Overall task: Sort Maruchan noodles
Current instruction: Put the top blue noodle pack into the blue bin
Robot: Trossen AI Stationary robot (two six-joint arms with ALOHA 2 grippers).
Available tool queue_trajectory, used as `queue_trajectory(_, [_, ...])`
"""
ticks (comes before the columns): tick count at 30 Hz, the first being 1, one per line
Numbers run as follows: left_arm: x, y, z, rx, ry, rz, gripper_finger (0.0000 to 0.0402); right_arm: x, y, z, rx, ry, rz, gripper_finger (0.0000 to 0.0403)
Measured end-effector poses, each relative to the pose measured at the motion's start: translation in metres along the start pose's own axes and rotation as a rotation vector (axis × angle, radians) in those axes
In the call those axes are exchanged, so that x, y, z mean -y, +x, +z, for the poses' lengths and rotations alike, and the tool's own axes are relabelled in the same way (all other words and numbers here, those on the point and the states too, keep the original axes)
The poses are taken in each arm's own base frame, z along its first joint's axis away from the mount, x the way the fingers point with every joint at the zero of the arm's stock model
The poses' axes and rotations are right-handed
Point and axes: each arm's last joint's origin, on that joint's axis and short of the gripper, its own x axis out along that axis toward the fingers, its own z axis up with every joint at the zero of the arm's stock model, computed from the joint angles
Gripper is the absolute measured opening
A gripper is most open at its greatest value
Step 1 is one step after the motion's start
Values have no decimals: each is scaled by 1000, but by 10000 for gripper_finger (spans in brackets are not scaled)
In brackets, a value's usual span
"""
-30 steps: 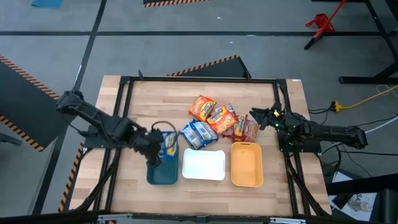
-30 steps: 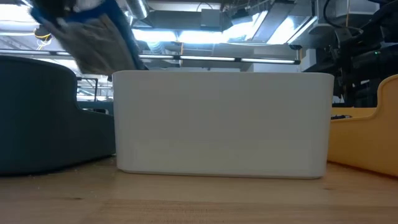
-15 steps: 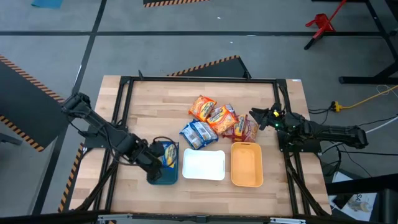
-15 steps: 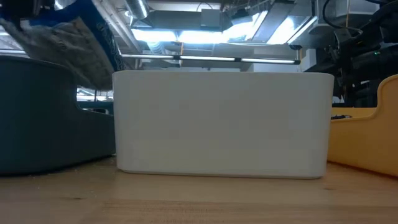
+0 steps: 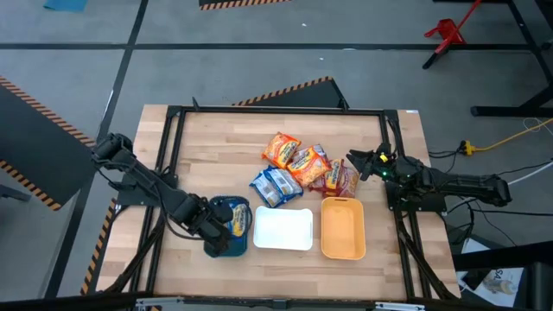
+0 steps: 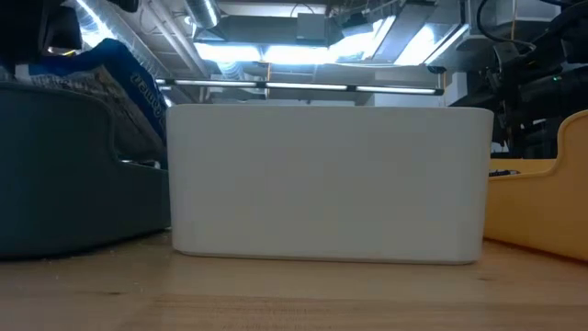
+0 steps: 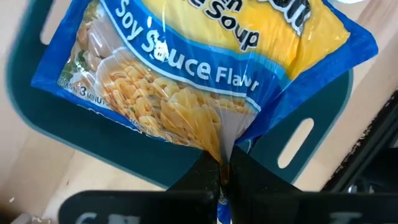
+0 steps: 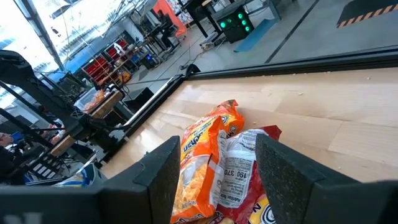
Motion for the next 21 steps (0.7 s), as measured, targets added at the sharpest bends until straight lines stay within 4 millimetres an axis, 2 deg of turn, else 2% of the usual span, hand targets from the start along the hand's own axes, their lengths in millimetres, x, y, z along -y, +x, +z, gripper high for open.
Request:
queue_trajectory(10, [7,21,1,-25,5,45,2,0,0,-1,-13,-1,13,195])
queue_trajectory(15, [8,23,1,-37,-11,49,2,0,0,0,-13,-1,14,195])
queue_trajectory(21, [10,22,0,19,-144,58,2,0,0,-1,-13,-1,13,195])
